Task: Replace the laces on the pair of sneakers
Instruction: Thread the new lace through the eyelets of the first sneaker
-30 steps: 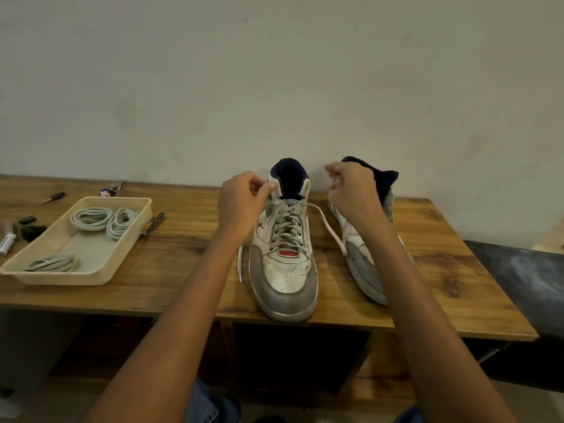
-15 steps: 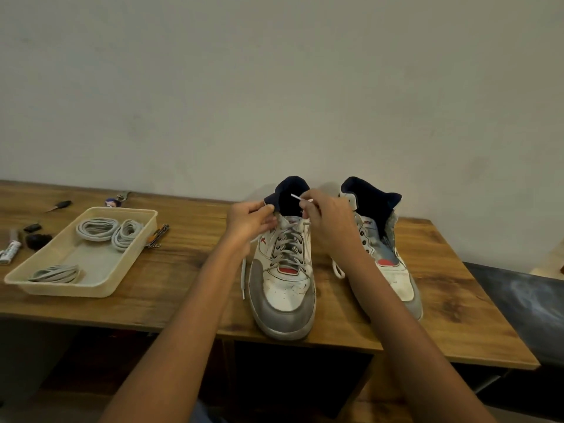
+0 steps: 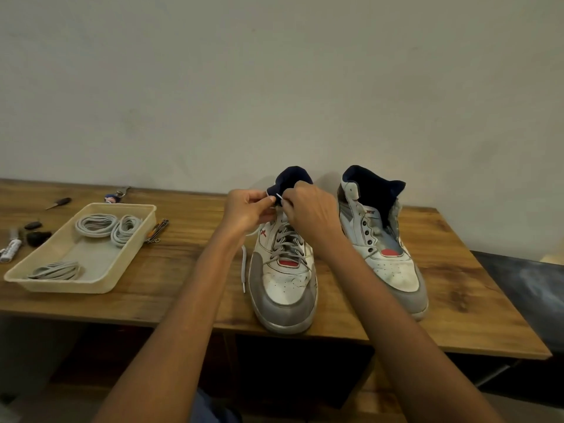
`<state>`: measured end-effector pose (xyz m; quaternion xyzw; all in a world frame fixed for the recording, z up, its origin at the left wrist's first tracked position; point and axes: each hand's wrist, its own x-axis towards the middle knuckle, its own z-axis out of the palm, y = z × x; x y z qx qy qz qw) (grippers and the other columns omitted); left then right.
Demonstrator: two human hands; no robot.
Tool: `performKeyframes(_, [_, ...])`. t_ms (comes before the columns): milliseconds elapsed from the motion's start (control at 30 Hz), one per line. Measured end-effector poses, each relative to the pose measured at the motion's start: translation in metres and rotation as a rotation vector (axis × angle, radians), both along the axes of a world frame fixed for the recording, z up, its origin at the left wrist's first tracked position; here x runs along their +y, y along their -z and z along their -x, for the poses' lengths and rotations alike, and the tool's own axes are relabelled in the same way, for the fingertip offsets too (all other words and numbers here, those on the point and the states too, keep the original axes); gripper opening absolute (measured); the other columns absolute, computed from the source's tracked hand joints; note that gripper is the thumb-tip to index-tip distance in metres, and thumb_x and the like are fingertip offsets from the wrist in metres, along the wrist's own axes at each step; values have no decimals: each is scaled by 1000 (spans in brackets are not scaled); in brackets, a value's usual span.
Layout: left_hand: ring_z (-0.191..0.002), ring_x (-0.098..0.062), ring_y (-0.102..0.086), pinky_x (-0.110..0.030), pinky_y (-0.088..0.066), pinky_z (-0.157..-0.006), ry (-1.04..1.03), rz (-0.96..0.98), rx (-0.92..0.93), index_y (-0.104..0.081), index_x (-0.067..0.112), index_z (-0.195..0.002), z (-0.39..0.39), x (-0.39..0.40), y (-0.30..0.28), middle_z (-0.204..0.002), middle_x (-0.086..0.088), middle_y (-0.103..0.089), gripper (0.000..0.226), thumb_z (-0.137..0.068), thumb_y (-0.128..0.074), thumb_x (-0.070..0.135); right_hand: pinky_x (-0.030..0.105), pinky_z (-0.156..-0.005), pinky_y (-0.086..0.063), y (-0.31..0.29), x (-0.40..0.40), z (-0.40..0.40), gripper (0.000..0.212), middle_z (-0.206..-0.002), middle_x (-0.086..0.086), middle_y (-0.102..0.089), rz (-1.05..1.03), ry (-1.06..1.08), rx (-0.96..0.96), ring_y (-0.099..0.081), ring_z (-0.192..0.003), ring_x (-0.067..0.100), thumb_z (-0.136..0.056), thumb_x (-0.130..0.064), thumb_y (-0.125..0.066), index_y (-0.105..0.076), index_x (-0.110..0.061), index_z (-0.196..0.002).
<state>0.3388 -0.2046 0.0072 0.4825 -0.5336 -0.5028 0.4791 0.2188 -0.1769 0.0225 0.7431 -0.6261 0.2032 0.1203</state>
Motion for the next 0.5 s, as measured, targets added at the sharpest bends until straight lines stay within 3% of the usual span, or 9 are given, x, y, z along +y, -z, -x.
performKeyframes(133, [-71, -24, -68, -32, -59, -70, -64, 132, -178, -69, -2, -99, 4, 0, 2, -84, -15, -70, 15, -89, -59, 4, 26, -61, -33, -3, 0, -2, 27, -107, 9, -59, -10, -3, 15, -60, -91, 24, -100, -17, -40, -63, -7, -110])
performKeyframes(233, [-72, -35, -69, -48, -57, -72, -134, 284, -366, -73, 1, -86, 5, -1, 3, -76, -17, -71, 11, -86, -64, 8, 23, -50, -23, -5, -2, -1, 25, -106, 9, -58, 3, 22, 43, -56, -86, 23, -100, -15, -40, -63, -6, -107])
performKeyframes(367, [-70, -30, -69, -47, -57, -70, -152, 322, -397, -74, 4, -87, 5, -1, 3, -75, -14, -71, 9, -84, -67, 10, 24, -54, -28, -5, -1, -3, 24, -106, 8, -57, -29, 17, 81, -42, -75, 17, -100, -15, -41, -61, -5, -109])
performKeyframes(500, [-67, -26, -69, -45, -58, -67, -160, 352, -445, -75, 6, -85, 4, -1, 3, -73, -11, -71, 9, -83, -69, 13, 26, -67, -35, -12, 2, -6, 23, -109, 10, -57, -8, 12, 132, -55, -89, 22, -100, -13, -41, -59, -4, -112])
